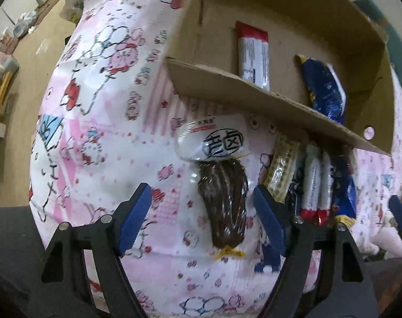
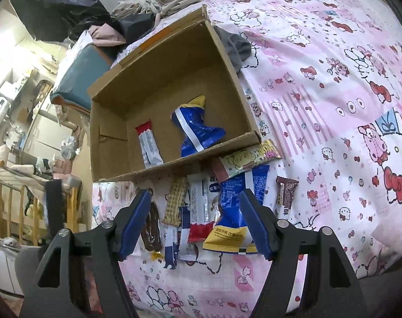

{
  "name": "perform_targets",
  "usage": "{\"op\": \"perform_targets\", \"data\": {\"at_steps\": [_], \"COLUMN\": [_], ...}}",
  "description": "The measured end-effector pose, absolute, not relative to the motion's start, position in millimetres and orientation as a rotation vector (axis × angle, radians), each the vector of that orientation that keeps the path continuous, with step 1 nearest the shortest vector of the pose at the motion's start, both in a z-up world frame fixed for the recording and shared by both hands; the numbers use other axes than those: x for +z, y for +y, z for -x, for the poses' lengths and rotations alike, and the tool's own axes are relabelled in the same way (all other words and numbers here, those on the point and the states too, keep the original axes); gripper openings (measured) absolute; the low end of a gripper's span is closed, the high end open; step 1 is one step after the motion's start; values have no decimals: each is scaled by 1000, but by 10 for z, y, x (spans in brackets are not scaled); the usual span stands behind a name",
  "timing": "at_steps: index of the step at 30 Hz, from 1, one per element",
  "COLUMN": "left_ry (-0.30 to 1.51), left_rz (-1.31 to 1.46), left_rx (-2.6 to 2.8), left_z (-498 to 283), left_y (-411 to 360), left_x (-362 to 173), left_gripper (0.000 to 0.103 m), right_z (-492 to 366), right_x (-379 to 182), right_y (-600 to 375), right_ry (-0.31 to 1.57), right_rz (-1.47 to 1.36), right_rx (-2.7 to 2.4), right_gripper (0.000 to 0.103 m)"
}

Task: Organize snacks
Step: 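Grasp the brown jerky pack with the left tool while the right tool grasps a blue bag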

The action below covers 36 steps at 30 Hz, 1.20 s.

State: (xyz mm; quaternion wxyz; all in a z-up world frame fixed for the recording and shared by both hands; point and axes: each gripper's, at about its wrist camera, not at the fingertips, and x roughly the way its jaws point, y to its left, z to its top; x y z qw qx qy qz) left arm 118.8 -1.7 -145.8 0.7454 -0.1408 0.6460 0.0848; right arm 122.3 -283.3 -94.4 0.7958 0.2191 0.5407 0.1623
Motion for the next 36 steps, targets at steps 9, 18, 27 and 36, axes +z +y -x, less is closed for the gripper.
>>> {"op": "perform_targets", "data": {"at_steps": [9,18,27,36], "left_ry": [1542,1508,1490,1474], "left_rz": [154,153,245,355], "left_rx": [217,236,61,-16], "left_z": [-1362,-1207,-967,-754], "left_y": [-423,-524,-106,217], "left_x": [-1824,-1917,-1676,-1655], "left_gripper": [76,55,13,12], "right_z": [-1283,-1266,-1296,-1394], "right_x": [-1109,-1252,-1508,-1849], "right_y": [-3083,-3218,-3260,-2816], "right_ry": [1214,1269,1365,1514], "right_rz": [-690,-761,-755,-452], "right_rx": [342,297,215,188], "right_gripper": [73,73,73,65]}}
